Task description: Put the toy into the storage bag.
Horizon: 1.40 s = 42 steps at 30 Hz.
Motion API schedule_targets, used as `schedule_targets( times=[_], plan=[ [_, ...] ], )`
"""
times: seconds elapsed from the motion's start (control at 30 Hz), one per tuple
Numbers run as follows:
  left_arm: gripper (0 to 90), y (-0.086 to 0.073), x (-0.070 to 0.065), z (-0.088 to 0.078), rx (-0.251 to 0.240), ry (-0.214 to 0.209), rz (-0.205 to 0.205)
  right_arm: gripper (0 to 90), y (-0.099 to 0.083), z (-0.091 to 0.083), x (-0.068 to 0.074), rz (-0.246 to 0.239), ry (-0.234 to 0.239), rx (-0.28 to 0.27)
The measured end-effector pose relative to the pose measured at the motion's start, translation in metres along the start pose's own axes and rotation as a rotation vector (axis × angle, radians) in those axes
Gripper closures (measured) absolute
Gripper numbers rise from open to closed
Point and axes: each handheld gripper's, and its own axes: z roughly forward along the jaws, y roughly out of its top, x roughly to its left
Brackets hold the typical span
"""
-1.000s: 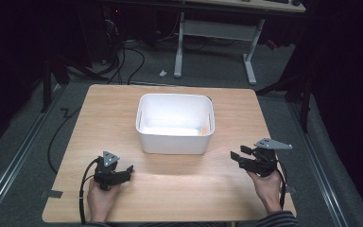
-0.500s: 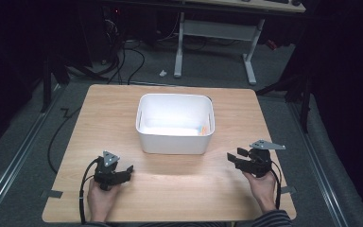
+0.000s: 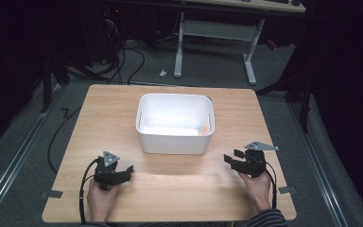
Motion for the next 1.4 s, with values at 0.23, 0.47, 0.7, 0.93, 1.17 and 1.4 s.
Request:
schedule_targets(
  times=[0.23, 0.47, 0.7, 0.93, 1.17, 1.4],
  plan=[
    [24.3, 0.000, 0.000, 0.000, -0.001, -0.002, -0.002, 44.3, -0.002, 0.011, 0.004, -0.016, -0.015, 0.018],
    [24.3, 0.000, 0.000, 0.000, -0.001, -0.002, -0.002, 43.9, -0.010, 0.022, 0.003, -0.016, -0.031, 0.031],
    [24.3, 0.000, 0.000, 0.000, -0.001, -0.002, -0.002, 43.5, -0.013, 0.029, 0.003, -0.012, -0.048, 0.043],
    [24.3, 0.000, 0.000, 0.000, -0.001, -0.002, -0.002, 43.3, -0.015, 0.035, 0.004, -0.021, -0.057, 0.047],
    [24.3, 0.000, 0.000, 0.000, -0.002, -0.003, -0.003, 42.3, -0.019, 0.040, 0.005, -0.014, -0.071, 0.048],
    [24.3, 0.000, 0.000, 0.000, 0.000, 0.000, 0.000, 42.2, -0.023, 0.043, 0.006, -0.018, -0.076, 0.055]
  ],
)
